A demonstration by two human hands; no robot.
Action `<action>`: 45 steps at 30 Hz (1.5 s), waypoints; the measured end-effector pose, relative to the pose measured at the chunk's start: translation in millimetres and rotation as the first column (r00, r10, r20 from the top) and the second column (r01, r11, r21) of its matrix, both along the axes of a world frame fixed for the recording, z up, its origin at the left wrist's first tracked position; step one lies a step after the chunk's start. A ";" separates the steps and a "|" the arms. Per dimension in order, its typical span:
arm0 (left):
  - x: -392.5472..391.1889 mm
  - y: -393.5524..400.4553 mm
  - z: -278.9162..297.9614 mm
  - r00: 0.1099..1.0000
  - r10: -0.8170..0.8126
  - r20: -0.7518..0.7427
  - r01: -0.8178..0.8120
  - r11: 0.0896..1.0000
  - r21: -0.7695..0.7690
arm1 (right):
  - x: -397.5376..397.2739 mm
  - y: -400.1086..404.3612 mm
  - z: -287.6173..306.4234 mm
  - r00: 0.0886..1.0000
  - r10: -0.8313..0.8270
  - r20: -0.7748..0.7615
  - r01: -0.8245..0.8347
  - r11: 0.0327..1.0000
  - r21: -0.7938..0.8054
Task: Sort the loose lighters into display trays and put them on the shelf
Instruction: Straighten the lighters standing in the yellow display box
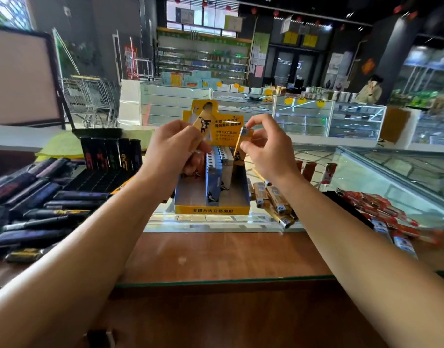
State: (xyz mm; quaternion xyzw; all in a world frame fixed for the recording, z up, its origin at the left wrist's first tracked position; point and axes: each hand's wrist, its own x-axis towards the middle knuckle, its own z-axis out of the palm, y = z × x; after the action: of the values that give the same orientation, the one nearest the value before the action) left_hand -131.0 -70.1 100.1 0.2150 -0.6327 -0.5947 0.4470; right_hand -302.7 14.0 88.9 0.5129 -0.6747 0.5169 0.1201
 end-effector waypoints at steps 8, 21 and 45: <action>-1.9 -5.6 -7.5 1.000 0.001 0.027 0.000 0.999 -0.038 | -12.0 -17.8 -20.1 0.985 -0.058 -0.160 0.077 0.991 0.113; -1.5 -5.7 -15.5 0.994 0.070 0.081 -0.045 0.962 -0.268 | -19.2 -17.7 -28.1 0.941 -0.128 -0.312 0.199 0.958 0.207; -2.7 -6.5 -26.1 0.980 0.186 -0.068 -0.191 0.801 -0.568 | 20.0 4.9 -12.5 0.959 0.121 -0.256 -0.143 0.988 -0.066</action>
State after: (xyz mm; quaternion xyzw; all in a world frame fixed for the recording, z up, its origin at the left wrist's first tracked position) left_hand -133.7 -76.5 74.0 0.1302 -0.7552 -0.3312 0.5505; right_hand -282.7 18.9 76.3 0.6127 -0.5959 0.4826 0.1913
